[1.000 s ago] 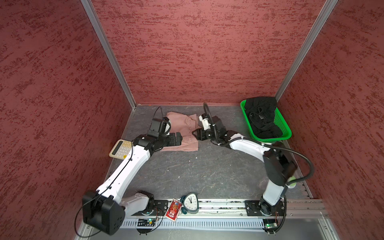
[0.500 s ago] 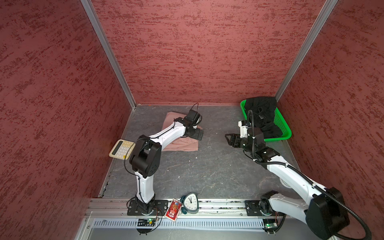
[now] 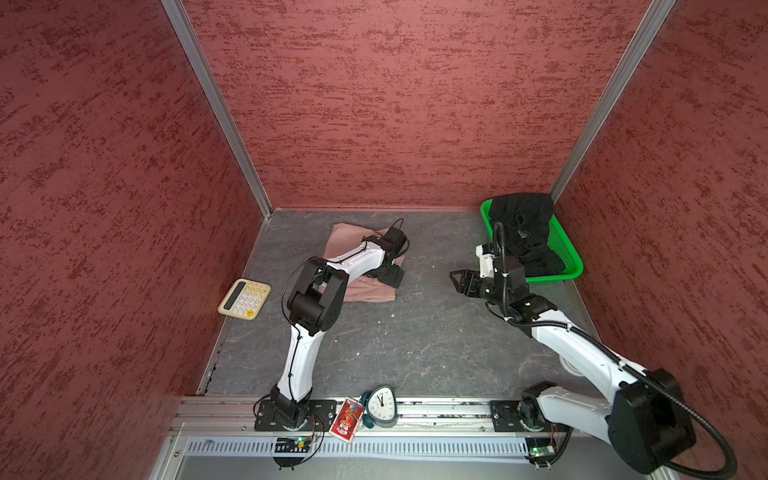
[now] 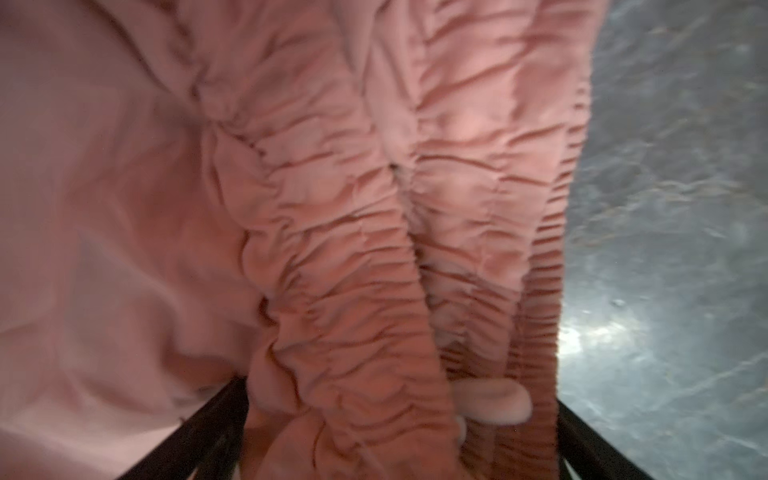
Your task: Fold and stack the shorts
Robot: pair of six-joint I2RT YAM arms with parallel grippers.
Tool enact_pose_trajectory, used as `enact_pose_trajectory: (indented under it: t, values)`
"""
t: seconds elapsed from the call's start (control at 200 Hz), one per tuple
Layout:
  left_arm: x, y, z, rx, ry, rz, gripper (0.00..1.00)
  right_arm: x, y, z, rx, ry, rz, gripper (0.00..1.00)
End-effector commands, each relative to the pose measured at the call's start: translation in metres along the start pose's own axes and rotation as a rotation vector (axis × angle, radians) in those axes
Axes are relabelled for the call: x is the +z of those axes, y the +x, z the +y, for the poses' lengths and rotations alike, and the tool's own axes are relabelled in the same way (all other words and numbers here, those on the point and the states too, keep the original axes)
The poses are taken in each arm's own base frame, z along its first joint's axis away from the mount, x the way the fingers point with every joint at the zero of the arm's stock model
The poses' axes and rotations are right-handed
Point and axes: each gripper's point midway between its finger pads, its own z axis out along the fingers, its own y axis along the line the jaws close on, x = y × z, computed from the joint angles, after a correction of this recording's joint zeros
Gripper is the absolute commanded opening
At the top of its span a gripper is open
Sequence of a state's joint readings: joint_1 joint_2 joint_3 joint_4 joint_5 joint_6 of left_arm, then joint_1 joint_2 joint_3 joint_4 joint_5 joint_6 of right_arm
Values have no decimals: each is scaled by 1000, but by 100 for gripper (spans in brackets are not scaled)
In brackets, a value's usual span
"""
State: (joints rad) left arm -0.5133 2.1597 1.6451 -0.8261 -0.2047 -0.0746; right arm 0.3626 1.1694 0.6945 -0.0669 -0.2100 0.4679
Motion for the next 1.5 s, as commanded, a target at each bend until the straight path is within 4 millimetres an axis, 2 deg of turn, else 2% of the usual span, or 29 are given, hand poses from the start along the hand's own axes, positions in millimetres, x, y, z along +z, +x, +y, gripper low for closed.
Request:
enact_pose_trajectory:
  t: [0.0, 0.291, 0.431, 0.501, 0.661, 0.736, 0.917, 1.017, 1.057, 1.182, 1.297, 1.468, 1.498]
  values:
    - [17, 9, 42, -50, -84, 53, 99, 3, -1, 7, 46, -63, -17, 71]
    - [43, -16, 123, -194, -106, 19, 99, 3, 1, 4, 51, -52, -13, 71]
    - [48, -32, 153, -155, -159, -19, 99, -4, -3, 7, 50, -56, -31, 71]
    - [49, -36, 162, -136, -160, -11, 99, -6, -3, 7, 54, -58, -40, 71]
    - [56, -30, 182, -121, -199, 39, 99, -11, -3, 2, 47, -29, -51, 71]
    - [59, -22, 190, -149, -190, 55, 99, -14, -10, -1, 25, 9, -62, 72]
    - [57, -7, 223, -171, -270, 76, 99, -20, -43, -10, -16, 111, -97, 73]
    - [53, -2, 233, -197, -257, 72, 99, -22, -58, -17, -43, 146, -119, 74]
    - [51, -1, 236, -201, -249, 69, 99, -21, -63, -19, -37, 139, -130, 77]
    - [45, -1, 246, -211, -252, 57, 99, -21, -90, -37, 23, 123, -171, 78]
    - [28, -9, 250, -219, -257, 24, 99, -20, -118, -65, -10, 251, -168, 79]
    - [-27, -25, 254, -276, -241, -67, 99, -30, -165, -124, 20, 440, -215, 81]
    - [-38, -29, 252, -290, -221, -89, 99, -26, -170, -140, 53, 458, -227, 81]
